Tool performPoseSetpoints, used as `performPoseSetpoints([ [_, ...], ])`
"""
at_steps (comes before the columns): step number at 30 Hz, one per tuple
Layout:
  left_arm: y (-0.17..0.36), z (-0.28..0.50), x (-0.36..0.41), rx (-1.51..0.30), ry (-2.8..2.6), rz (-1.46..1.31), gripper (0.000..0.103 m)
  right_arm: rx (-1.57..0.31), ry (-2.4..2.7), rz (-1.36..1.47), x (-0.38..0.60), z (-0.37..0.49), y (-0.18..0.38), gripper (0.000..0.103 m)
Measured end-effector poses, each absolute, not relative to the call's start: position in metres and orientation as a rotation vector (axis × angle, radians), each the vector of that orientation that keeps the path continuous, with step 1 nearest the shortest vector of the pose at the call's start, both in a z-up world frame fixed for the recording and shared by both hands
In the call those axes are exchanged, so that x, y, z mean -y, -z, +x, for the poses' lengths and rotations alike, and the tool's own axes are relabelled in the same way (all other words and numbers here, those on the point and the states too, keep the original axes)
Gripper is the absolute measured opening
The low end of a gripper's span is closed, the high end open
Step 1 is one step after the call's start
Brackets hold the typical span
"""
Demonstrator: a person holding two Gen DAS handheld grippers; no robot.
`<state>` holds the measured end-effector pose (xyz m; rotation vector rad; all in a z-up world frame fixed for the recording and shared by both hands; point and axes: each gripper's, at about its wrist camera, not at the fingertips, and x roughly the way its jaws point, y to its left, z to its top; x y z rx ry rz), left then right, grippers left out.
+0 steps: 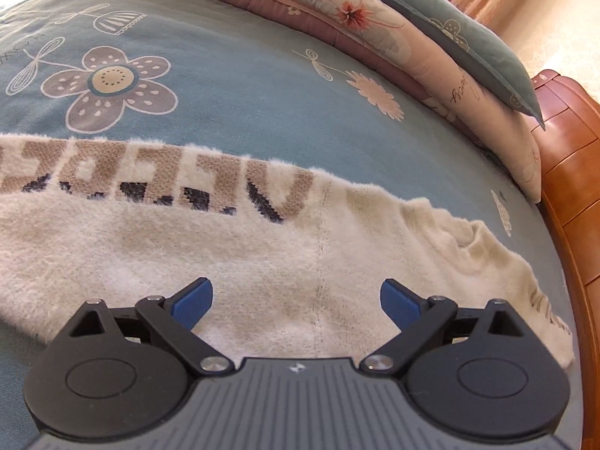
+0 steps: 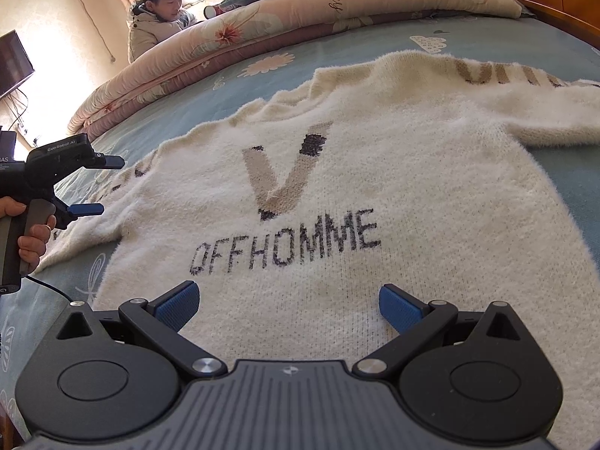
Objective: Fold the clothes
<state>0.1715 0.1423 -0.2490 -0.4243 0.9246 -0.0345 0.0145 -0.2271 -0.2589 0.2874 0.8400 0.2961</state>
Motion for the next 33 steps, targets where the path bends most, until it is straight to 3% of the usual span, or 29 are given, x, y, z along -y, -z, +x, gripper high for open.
performPoseSetpoints([
  [14,0.228,0.13,-0.172,-0.97,-0.238,-0.423,0.096,-0.8,-0.302,0.344,0.241,0.009,0.246,0.103],
  [27,0.111,0.042,-0.093,-0.894,-0.007,-0.279,0.096,-0.793,-0.284,0.371,0.267,0.003,0.243,0.103],
  [33,0.123,0.031,-0.039,-0.943,0.159,-0.251,0.097,-0.802,-0.238,0.332,0.281,-0.002,0.246,0.103],
])
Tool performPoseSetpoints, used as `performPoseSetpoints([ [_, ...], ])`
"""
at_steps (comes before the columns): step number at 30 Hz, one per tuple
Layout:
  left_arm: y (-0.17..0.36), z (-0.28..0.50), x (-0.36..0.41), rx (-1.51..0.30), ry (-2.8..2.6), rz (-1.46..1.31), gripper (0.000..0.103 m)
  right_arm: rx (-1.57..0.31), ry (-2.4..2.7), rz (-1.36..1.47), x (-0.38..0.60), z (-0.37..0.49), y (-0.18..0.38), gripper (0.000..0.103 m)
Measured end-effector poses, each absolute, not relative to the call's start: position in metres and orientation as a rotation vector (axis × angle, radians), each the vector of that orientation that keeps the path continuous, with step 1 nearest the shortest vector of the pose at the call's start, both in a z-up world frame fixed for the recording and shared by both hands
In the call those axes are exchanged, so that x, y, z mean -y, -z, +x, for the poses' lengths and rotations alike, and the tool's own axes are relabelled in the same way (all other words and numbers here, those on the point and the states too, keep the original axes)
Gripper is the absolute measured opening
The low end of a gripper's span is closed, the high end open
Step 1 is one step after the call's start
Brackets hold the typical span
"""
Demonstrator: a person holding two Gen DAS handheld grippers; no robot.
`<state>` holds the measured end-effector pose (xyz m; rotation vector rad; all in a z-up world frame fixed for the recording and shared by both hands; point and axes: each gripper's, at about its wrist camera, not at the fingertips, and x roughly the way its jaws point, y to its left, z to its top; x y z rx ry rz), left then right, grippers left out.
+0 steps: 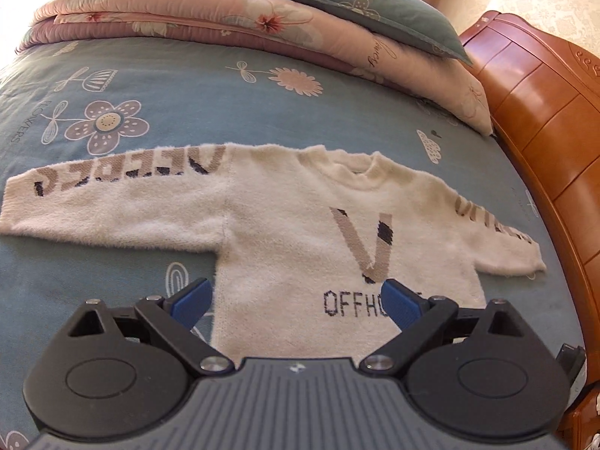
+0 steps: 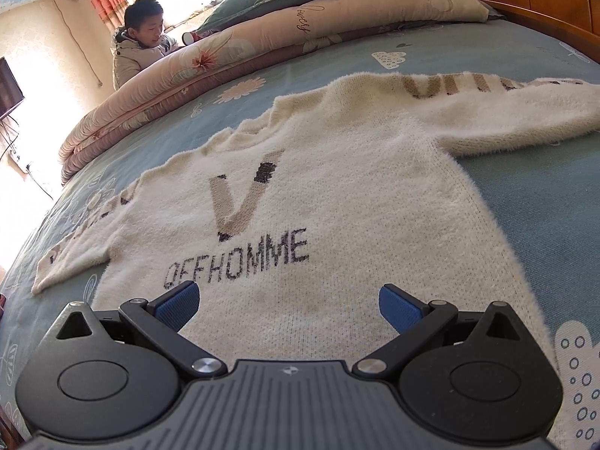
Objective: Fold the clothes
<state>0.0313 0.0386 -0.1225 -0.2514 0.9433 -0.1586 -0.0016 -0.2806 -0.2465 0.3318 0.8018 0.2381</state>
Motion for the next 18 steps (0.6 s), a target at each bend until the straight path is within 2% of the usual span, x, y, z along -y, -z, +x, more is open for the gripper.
performPoseSetpoints([
  [8,0.214,0.07,0.011,-1.079,0.232,-0.281,0.096,-0.829,-0.174,0.263,0.297,-0.011,0.257,0.103],
  [13,0.255,0.089,0.009,-1.056,0.217,-0.28,0.096,-0.839,-0.147,0.271,0.302,-0.009,0.261,0.103],
  [18,0.256,0.08,-0.013,-0.944,0.108,-0.236,0.096,-0.839,-0.169,0.278,0.291,-0.002,0.26,0.103],
])
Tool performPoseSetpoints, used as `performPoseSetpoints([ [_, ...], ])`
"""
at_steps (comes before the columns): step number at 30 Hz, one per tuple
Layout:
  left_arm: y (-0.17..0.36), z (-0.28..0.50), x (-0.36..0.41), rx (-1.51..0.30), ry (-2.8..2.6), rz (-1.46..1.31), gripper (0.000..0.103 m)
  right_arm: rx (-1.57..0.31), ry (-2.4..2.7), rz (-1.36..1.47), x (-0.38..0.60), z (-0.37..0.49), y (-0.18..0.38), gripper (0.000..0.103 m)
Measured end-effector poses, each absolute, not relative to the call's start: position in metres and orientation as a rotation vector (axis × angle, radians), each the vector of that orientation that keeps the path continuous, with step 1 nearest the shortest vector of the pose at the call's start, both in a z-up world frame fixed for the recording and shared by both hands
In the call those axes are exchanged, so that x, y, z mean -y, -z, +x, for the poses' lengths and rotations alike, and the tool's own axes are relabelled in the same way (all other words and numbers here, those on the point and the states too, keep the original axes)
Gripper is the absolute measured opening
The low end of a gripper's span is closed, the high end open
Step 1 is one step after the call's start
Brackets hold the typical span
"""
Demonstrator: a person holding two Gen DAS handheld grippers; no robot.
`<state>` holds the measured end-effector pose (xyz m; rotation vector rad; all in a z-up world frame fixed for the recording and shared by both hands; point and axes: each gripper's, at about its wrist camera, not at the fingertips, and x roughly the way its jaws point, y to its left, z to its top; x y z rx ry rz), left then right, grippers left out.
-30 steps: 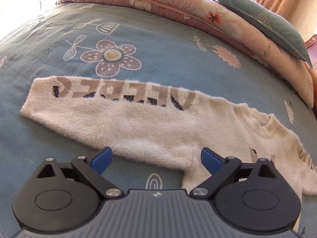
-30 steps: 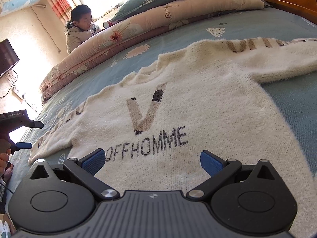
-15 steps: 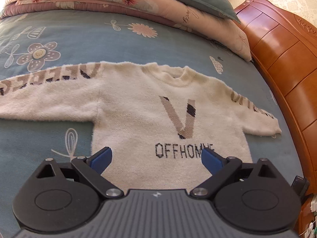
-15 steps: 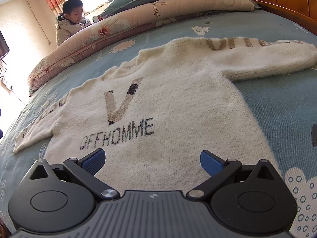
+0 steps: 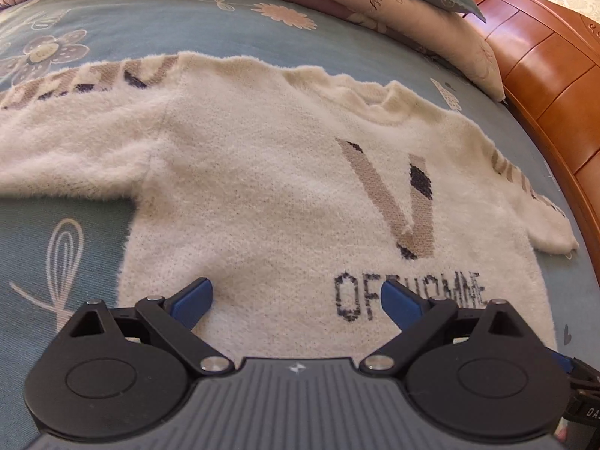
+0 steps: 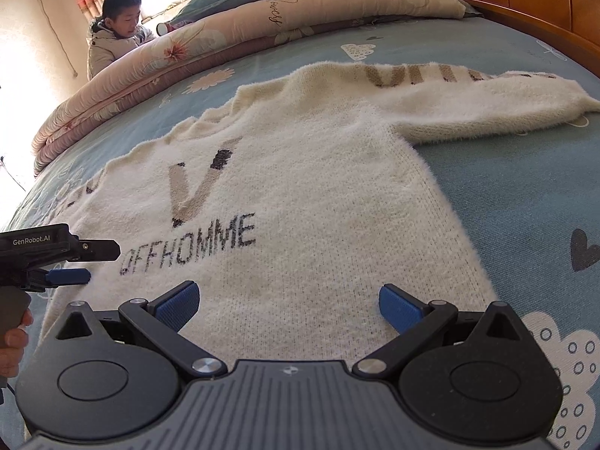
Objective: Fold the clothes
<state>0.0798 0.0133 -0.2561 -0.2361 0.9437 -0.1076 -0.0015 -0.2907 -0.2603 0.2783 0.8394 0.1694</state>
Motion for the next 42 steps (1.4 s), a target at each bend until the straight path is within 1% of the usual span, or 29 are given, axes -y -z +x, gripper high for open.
performPoseSetpoints([
  [2,0.255,0.077,-0.026,-0.914,0.029,-0.247,0.096,-0.851,-0.165,0.257,0.284,0.001,0.263,0.103],
  [5,0.249,0.07,-0.033,-0.891,0.123,-0.357,0.096,-0.852,-0.138,0.198,0.274,0.002,0.267,0.103],
  [8,0.249,0.062,-0.01,-0.875,0.289,-0.3,0.097,-0.846,-0.115,0.137,0.264,0.003,0.271,0.103],
  [11,0.269,0.061,0.009,-0.915,0.359,-0.269,0.098,-0.836,-0.082,0.059,0.252,0.004,0.276,0.103],
  [13,0.273,0.055,0.014,-0.878,0.374,-0.213,0.101,-0.826,-0.063,0.008,0.244,0.004,0.278,0.103],
  [17,0.27,0.051,0.015,-0.879,0.392,-0.15,0.101,-0.803,-0.06,-0.015,0.241,0.004,0.281,0.103],
  [20,0.263,0.052,-0.004,-0.873,0.372,-0.214,0.101,-0.789,-0.064,-0.01,0.242,0.004,0.282,0.103],
  [22,0.252,0.054,-0.024,-0.829,0.348,-0.253,0.101,-0.782,-0.059,-0.011,0.241,0.003,0.283,0.103],
  [25,0.236,0.065,-0.066,-0.762,0.263,-0.295,0.101,-0.781,-0.048,-0.007,0.239,0.003,0.283,0.103],
  [29,0.229,0.09,-0.122,-0.763,0.04,-0.305,0.101,-0.782,-0.038,-0.007,0.238,0.002,0.282,0.103],
  [31,0.232,0.1,-0.146,-0.76,-0.03,-0.346,0.101,-0.785,-0.036,-0.005,0.238,0.001,0.282,0.103],
  [33,0.241,0.113,-0.169,-0.798,-0.023,-0.439,0.101,-0.787,-0.035,-0.004,0.238,0.002,0.282,0.103],
  [36,0.25,0.125,-0.184,-0.762,-0.003,-0.505,0.101,-0.785,-0.033,-0.007,0.238,0.001,0.282,0.103],
  [38,0.257,0.136,-0.19,-0.771,0.017,-0.565,0.101,-0.781,-0.031,-0.01,0.237,0.001,0.283,0.103],
  [42,0.264,0.137,-0.202,-0.763,-0.117,-0.568,0.101,-0.784,-0.031,-0.01,0.237,0.002,0.282,0.103],
])
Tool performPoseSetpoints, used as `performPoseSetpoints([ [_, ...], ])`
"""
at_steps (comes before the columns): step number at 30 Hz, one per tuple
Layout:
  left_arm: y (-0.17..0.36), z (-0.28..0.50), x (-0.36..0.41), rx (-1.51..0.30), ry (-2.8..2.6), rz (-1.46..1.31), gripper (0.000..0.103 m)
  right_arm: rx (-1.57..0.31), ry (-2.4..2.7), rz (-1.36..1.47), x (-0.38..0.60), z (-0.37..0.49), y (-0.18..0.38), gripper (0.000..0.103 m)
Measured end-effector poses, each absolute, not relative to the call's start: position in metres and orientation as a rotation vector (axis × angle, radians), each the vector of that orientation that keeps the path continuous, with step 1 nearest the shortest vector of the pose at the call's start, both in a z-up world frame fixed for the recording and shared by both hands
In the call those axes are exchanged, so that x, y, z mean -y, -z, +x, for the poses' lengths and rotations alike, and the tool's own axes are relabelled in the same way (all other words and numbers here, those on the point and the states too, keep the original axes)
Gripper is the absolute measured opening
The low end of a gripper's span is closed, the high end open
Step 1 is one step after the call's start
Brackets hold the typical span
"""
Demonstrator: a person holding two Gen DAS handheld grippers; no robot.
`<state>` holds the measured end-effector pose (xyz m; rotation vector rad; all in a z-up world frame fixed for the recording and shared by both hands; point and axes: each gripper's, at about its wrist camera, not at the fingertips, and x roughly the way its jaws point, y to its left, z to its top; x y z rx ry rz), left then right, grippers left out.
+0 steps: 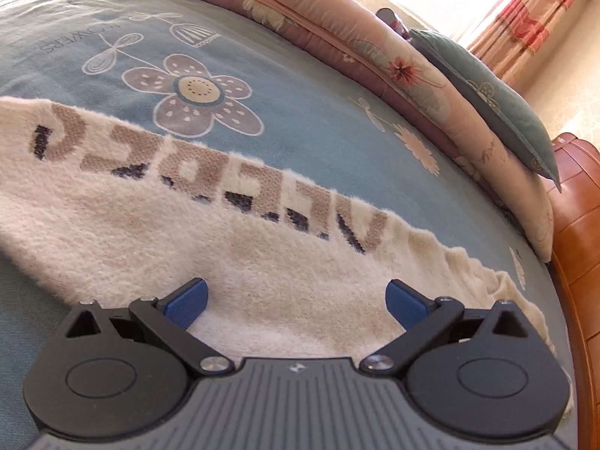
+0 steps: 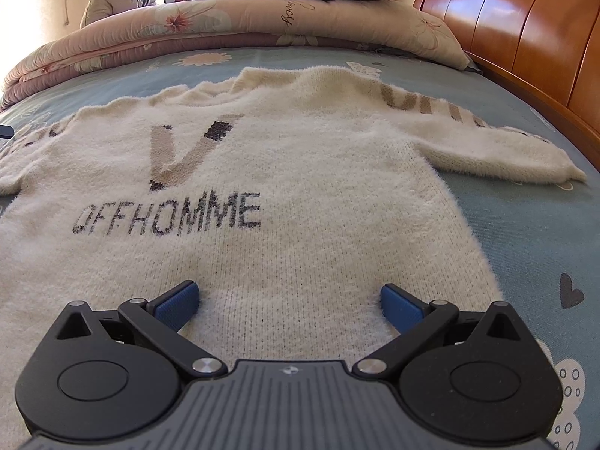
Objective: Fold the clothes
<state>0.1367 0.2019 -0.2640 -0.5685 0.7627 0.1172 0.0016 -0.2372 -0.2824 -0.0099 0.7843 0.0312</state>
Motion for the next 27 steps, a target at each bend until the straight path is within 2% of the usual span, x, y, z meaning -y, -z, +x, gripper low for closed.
performPoseSetpoints([
  [10,0.244,0.114,-0.226,-0.713,-0.323,-0.656,0.1,-0.778,-0.036,-0.011,0.237,0.0,0.282,0.103],
  [13,0.226,0.111,-0.196,-0.709,-0.166,-0.653,0.1,-0.778,-0.03,-0.014,0.236,0.0,0.282,0.103],
  [19,0.199,0.104,-0.087,-0.766,0.23,-0.49,0.1,-0.781,-0.024,-0.014,0.235,0.0,0.282,0.103],
  [24,0.221,0.104,-0.015,-0.897,0.449,-0.388,0.101,-0.784,-0.023,-0.016,0.235,0.001,0.282,0.103],
  [27,0.248,0.111,0.0,-1.015,0.427,-0.38,0.101,-0.786,-0.023,-0.018,0.235,0.001,0.282,0.103],
])
